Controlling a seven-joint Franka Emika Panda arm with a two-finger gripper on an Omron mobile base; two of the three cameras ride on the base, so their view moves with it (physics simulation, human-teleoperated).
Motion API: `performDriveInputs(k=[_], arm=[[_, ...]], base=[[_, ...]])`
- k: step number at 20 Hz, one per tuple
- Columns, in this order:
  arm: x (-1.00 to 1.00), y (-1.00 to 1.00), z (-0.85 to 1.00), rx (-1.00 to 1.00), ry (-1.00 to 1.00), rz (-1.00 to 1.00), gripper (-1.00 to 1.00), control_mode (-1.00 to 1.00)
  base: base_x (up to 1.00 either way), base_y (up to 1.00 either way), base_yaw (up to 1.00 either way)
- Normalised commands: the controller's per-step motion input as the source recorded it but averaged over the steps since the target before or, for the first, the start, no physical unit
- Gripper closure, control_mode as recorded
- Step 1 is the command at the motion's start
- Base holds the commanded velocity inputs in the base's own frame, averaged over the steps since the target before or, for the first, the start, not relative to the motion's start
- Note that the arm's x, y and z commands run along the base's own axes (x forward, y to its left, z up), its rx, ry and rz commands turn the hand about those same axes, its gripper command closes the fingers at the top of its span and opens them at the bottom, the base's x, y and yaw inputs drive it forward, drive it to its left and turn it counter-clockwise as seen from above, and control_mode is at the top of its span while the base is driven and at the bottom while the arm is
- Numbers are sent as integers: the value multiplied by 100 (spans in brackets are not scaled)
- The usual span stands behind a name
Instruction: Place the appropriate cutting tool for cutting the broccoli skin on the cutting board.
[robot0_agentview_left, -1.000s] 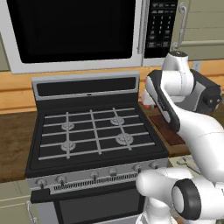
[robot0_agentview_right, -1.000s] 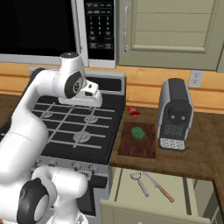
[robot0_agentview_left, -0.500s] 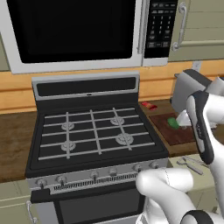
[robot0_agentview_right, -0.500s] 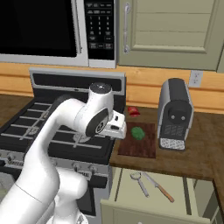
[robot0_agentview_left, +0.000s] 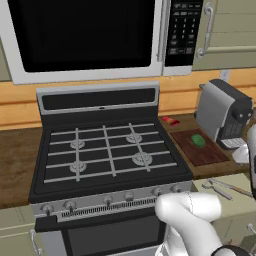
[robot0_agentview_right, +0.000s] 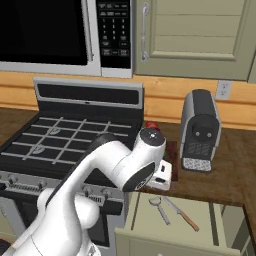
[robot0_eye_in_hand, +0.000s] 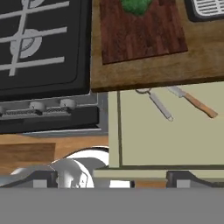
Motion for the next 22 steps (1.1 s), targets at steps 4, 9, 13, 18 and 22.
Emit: performDriveInputs(k=[4,9,13,18,22], arm=[[0,-65,-18,8,17,-5,-100,-100],[3,-50,-48,-2,12,0,-100,-100],[3,-32,-69,-1,16,1,-100,-100],[33,-25,-65,0,15,6,-100,-100],[37,-34,-70,0,12,5,-100,-100]], base=[[0,0,0],[0,0,0],[0,0,0],[0,0,0],[0,0,0]])
